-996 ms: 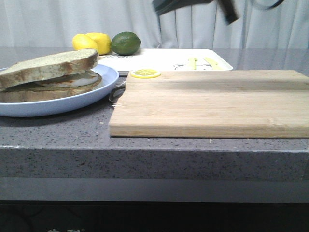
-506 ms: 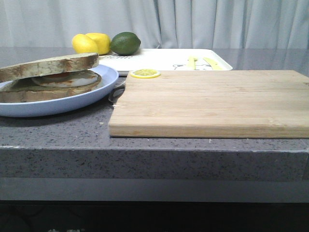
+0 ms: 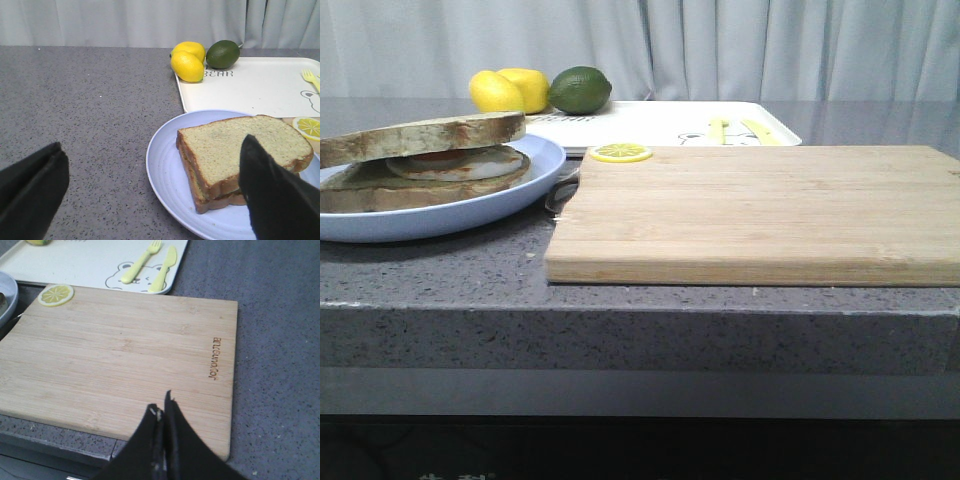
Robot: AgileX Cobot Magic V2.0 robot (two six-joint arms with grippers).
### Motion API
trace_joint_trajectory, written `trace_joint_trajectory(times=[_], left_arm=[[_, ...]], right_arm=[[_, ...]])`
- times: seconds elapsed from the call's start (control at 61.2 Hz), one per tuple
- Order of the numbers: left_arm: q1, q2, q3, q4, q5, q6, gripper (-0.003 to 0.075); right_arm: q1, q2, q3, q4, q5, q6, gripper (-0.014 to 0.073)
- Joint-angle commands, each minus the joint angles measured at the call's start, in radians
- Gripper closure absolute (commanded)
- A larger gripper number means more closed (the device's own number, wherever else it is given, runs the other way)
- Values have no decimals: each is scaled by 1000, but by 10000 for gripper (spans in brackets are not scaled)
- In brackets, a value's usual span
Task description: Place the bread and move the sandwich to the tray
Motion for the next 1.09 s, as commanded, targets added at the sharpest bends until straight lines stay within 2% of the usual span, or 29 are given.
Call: trace_joint_trajectory(times=[0.0,0.212,0.49,0.735,0.898,1.078], left_arm=[[-5,8,-37,-7,-90,-1,50],[-5,55,-80,-28,-67,-5,50],[-5,414,-336,-28,224,-5,50],[-5,690,-542,-2,405,-15,50],[21,771,-581,77,425,-110,50],[33,827,-581,60,442,-112,50]], right_arm=[[-5,-97,47,-6,-112,2,655],[-5,-217,144,-6,-125,2,655],[-5,-217,148,-6,-142,2,655],[-5,-217,151,-6,-140,2,655],[-5,-217,151,-6,-140,2,655],[-5,-217,151,-6,-140,2,655]])
